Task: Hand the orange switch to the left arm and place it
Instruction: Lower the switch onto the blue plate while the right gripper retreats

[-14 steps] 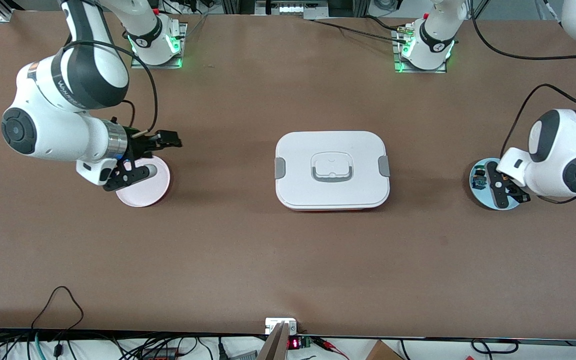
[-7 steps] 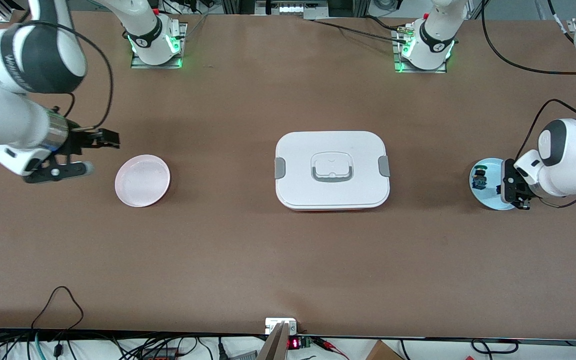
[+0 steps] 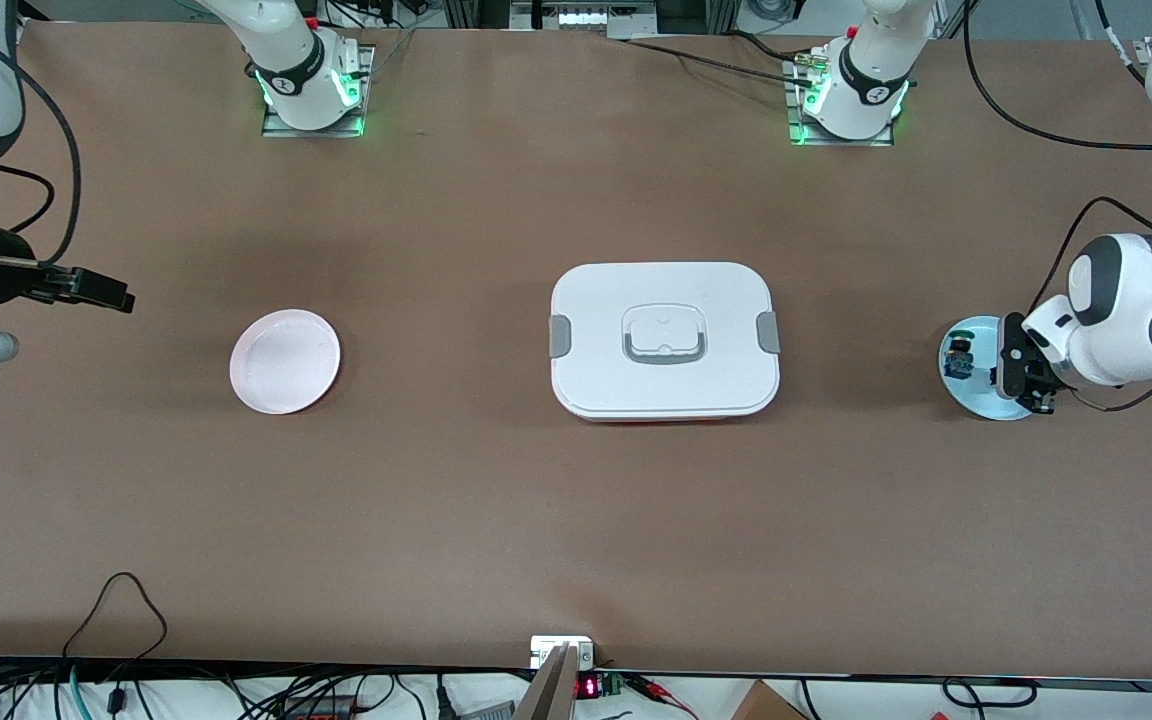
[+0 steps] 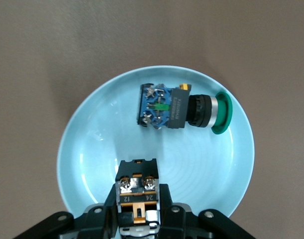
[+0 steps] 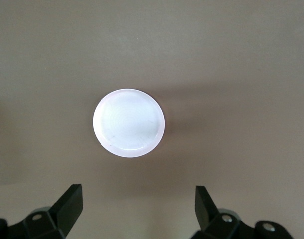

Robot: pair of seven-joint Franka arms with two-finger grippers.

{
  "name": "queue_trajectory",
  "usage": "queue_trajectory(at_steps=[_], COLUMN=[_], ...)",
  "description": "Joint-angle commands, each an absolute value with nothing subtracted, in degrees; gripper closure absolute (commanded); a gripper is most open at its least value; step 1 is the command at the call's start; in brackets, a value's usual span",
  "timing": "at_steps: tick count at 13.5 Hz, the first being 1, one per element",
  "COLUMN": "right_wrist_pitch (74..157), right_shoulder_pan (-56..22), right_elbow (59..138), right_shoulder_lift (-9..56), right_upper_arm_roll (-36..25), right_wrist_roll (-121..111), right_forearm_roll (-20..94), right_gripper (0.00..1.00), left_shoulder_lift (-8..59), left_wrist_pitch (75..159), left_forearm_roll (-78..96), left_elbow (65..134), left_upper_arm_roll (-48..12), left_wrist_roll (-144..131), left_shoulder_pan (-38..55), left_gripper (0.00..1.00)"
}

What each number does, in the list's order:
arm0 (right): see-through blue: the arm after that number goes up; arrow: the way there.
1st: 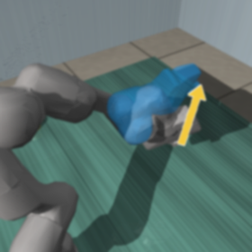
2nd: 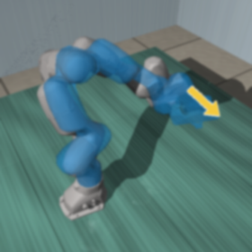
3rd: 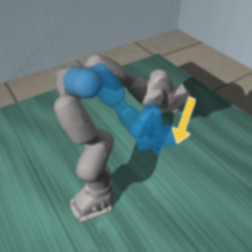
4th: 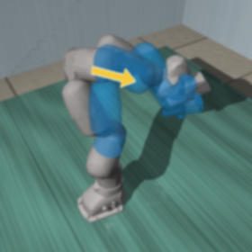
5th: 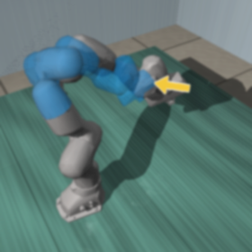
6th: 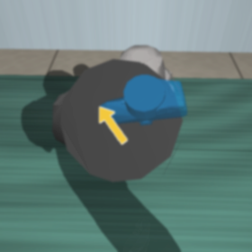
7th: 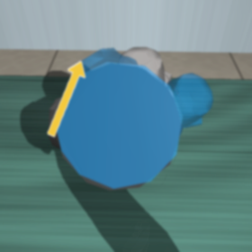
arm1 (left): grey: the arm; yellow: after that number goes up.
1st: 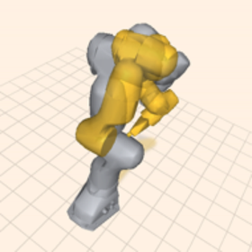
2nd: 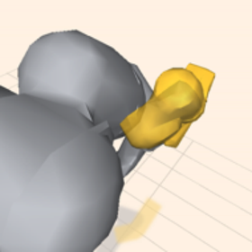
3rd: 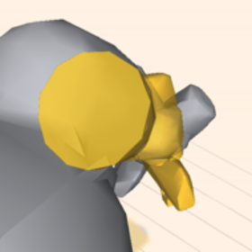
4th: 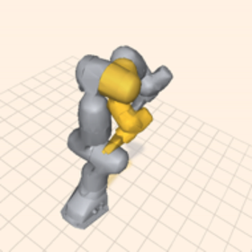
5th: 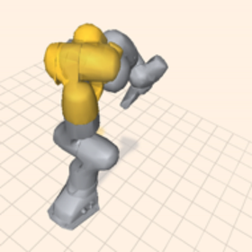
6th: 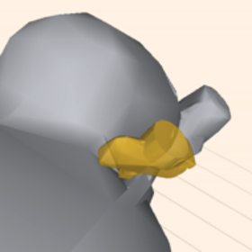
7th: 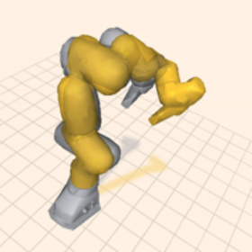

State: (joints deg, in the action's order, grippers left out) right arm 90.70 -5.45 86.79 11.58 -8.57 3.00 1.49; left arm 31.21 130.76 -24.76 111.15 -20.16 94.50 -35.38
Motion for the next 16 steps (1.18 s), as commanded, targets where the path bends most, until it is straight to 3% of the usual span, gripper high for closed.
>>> queue_trajectory(at_steps=[1, 4, 6, 10, 16], right_wrist_pitch=[89.39, 88.07, 89.11, 98.86, 92.21], right_shoulder_pan=[-2.64, -1.76, -1.49, -1.32, -2.02], right_elbow=[85.61, 86.13, 89.01, 100.1, 92.38], right_shoulder_lift=[11.6, 11.34, 8.72, 1.68, 2.46], right_upper_arm_roll=[-3.7, -4.3, -4.31, -4.31, -3.87], right_wrist_roll=[3.0, -0.61, -0.44, -0.96, -0.53], right_forearm_roll=[-2.62, -1.94, -1.85, -1.93, -1.14], right_gripper=[0.0, 0.0, 0.0, 0.0, 0.0], left_shoulder_lift=[32.87, 32.87, 33.22, 31.74, 22.17], left_wrist_pitch=[132.45, 132.98, 132.89, 130.71, 110.87], left_forearm_roll=[-26.37, -28.82, -28.92, -28.83, -25.93], left_elbow=[111.44, 111.45, 111.36, 110.83, 106.98], left_upper_arm_roll=[-20.57, -20.48, -20.65, -20.92, -25.12], left_wrist_roll=[94.83, 93.96, 94.22, 93.08, 86.42], left_shoulder_pan=[-36.74, -36.65, -36.48, -36.39, -36.13], left_gripper=[1.0, 0.88, 0.0, 0.0, 0.0])
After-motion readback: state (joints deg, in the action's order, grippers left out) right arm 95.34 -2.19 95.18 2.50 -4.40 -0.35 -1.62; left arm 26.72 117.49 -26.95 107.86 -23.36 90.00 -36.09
